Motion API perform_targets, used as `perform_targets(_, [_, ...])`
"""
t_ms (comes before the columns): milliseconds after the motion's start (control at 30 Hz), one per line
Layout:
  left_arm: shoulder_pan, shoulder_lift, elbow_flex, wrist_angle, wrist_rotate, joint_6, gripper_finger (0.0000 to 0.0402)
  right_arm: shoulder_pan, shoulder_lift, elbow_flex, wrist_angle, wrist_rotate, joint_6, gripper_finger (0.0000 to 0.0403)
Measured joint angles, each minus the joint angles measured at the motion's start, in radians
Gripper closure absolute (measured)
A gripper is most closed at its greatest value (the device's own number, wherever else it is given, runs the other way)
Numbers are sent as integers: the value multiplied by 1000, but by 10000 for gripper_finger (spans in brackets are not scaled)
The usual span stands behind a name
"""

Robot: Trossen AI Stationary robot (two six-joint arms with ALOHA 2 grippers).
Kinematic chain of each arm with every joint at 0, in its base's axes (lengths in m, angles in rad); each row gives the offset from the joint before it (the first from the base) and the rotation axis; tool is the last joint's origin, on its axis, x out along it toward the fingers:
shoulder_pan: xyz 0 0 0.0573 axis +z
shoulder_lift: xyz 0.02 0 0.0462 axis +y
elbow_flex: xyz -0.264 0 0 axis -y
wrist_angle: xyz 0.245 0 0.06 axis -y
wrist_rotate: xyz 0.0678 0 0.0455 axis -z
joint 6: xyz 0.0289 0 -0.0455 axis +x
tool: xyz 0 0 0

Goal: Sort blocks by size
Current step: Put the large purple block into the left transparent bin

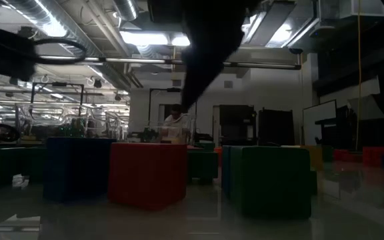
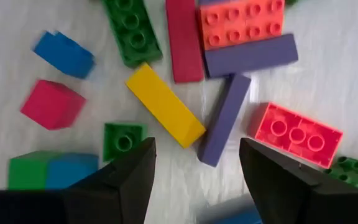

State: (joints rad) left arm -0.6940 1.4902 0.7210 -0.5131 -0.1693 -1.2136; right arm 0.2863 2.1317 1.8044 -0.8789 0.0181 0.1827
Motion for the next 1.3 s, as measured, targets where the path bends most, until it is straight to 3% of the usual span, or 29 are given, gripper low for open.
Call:
perform_targets(233, [107, -162, 5, -47, -21, 94, 320, 0, 0, -73, 43, 40, 48, 171])
perform_targets(433, [222, -377, 7, -189, -79, 181, 323, 0, 0, -121, 64, 54, 60, 171])
perform_targets(667, [376, -664, 8, -297, -286, 287, 318, 0, 0, -134, 109, 66, 60, 171])
perform_targets(833, [473, -818, 8, -312, -537, 426, 315, 0, 0, -134, 135, 79, 60, 171])
perform_targets(1033, [584, -891, 9, -317, -802, 615, 305, 0, 0, -134, 149, 79, 60, 171])
perform_targets(1300, [731, -871, -9, -316, -845, 738, 303, 0, 0, -133, 153, 79, 60, 171])
